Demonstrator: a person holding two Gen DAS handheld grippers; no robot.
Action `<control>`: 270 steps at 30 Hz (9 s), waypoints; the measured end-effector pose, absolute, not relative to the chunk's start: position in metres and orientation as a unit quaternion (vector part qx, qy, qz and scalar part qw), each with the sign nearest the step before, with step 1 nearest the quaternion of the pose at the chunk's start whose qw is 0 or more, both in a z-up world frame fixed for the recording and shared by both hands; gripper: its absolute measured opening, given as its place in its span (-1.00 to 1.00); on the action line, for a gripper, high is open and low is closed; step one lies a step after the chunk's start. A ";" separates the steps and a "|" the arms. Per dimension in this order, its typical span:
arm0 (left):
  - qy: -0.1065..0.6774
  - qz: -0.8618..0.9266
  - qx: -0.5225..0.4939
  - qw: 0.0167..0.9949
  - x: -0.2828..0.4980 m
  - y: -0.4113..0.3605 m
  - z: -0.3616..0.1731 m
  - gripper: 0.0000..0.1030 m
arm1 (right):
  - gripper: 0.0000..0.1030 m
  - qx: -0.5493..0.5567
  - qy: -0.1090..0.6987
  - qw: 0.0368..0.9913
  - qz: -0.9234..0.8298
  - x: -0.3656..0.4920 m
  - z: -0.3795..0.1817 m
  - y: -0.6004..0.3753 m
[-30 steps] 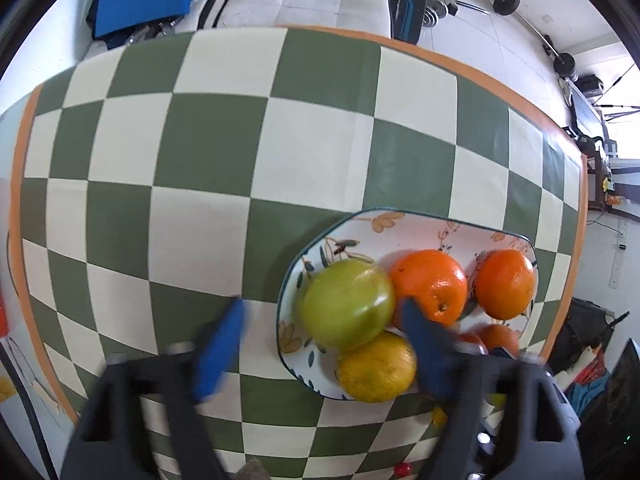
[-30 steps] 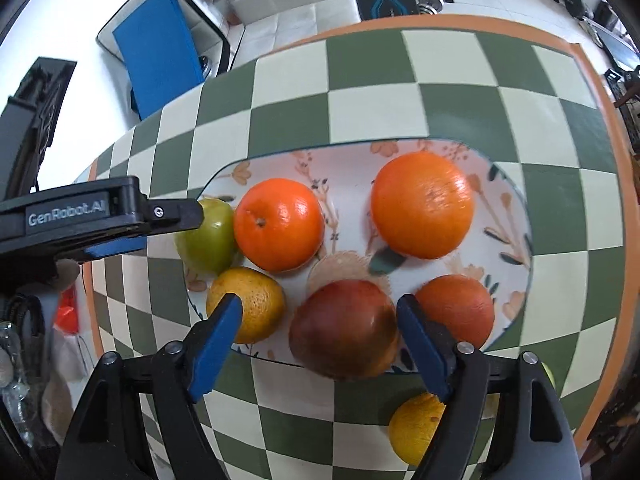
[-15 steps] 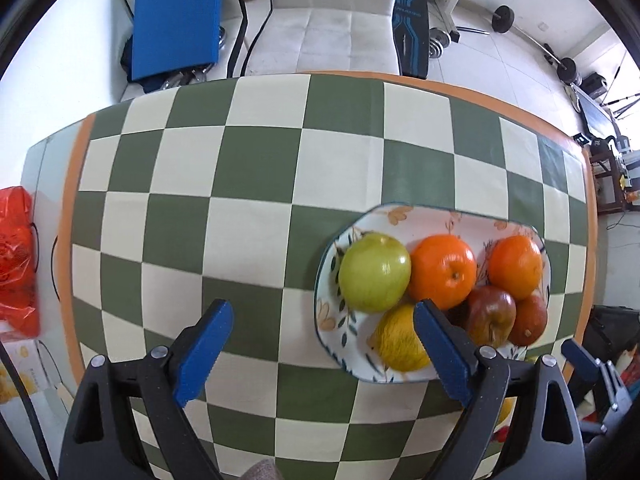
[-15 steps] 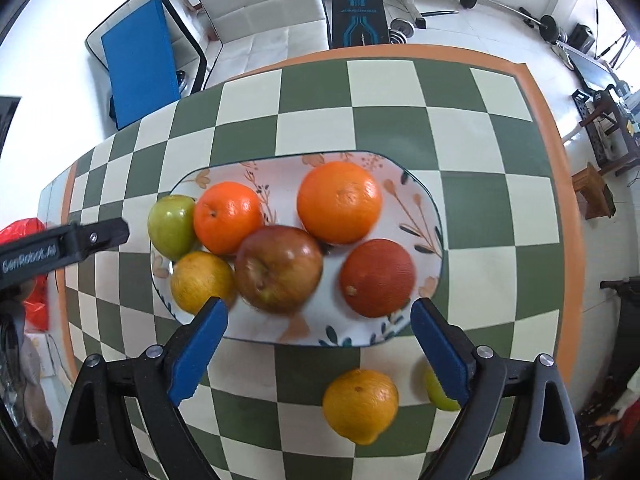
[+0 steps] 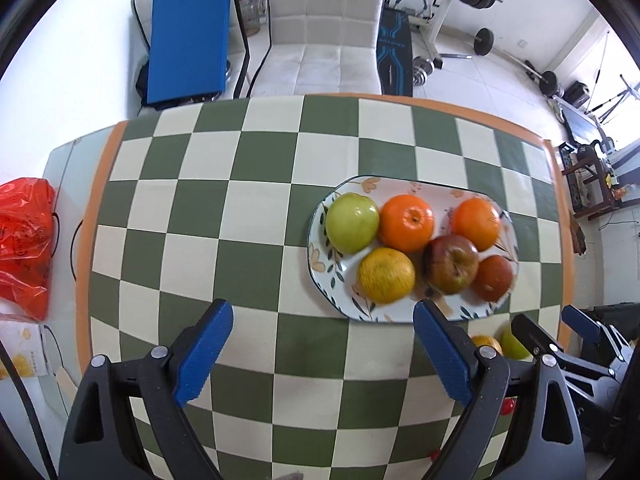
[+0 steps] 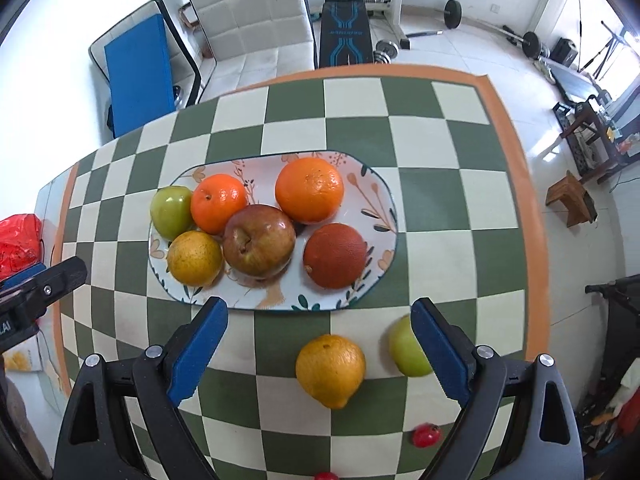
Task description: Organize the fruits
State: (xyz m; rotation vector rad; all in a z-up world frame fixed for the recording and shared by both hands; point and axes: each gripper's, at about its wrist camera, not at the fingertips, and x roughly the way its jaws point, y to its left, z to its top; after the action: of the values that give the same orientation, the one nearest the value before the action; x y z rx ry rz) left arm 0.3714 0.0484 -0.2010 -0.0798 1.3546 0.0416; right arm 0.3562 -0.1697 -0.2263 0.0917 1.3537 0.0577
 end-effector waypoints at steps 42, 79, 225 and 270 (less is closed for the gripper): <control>0.500 0.002 -0.013 0.866 0.237 0.012 -0.059 1.00 | 1.00 0.078 0.473 0.875 0.065 0.220 -0.058 -0.211; 0.756 -0.057 -0.055 0.650 0.349 -0.145 -0.349 0.18 | 0.20 0.189 0.693 0.695 0.021 0.257 -0.364 -0.331; 0.466 -0.012 -0.009 0.884 0.174 -0.002 -0.015 0.86 | 0.92 0.032 0.439 0.898 0.025 0.134 0.017 -0.216; 0.783 -0.077 0.016 0.617 0.198 -0.123 -0.328 0.75 | -0.37 0.130 0.689 0.712 0.036 0.193 -0.344 -0.299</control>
State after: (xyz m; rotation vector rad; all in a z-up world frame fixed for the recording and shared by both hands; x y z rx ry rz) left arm 0.1976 -0.1229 -0.3277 0.0361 1.8031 -0.1768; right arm 0.1928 -0.2989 -0.3436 0.2885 1.5284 0.0790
